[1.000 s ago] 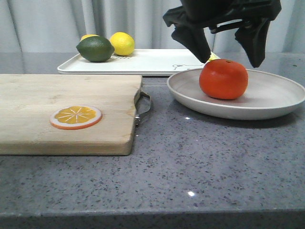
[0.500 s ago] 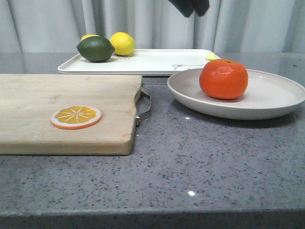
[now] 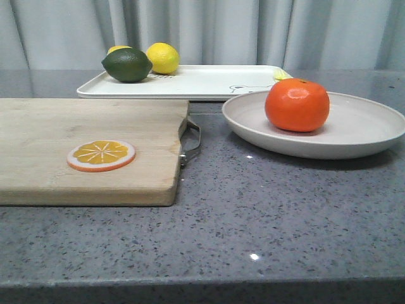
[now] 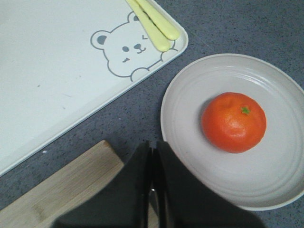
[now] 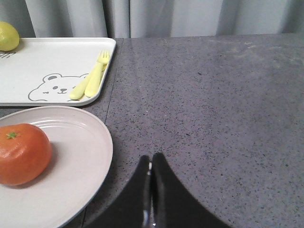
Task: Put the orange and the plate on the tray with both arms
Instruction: 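Move the right gripper down to the plate rim nearest it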
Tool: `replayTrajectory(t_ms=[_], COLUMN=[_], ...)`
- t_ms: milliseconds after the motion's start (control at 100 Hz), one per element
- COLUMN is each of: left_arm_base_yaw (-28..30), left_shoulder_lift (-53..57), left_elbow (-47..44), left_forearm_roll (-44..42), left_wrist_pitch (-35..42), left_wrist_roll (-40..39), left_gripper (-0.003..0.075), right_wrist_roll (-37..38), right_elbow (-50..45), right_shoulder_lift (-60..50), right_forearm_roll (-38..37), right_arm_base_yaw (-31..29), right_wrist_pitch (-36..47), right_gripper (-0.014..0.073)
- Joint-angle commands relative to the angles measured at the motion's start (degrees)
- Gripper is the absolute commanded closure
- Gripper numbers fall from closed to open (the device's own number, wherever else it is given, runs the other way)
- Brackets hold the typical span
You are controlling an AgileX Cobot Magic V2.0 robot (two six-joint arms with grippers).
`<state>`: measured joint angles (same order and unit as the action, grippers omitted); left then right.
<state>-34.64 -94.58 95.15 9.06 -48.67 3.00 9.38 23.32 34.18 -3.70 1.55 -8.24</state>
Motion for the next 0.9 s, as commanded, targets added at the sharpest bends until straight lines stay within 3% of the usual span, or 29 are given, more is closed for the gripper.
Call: replayTrajectory(t_ms=[0, 470, 890], left_arm_base_yaw=[0.87, 7.10, 7.47], left_shoulder_lift=[6.00, 28.71, 49.79], left_elbow=[-2.45, -33.33, -56.86], left_forearm_roll=[0.54, 0.44, 0.54], left_wrist_pitch=[5.04, 15.59, 25.62], left_wrist_roll=[-0.86, -3.82, -3.82], left_gripper=[0.0739, 0.0739, 0.0738], right_wrist_roll=[0.01, 0.01, 0.01], right_elbow=[2.00, 2.00, 2.06], right_shoulder_lift=[0.43, 0.43, 0.54], right_forearm_roll=[-0.45, -0.45, -0.45], right_arm_base_yaw=[0.04, 0.04, 0.04], right_wrist_pitch=[4.27, 0.86, 0.43], right_gripper=[0.0652, 0.0652, 0.0652])
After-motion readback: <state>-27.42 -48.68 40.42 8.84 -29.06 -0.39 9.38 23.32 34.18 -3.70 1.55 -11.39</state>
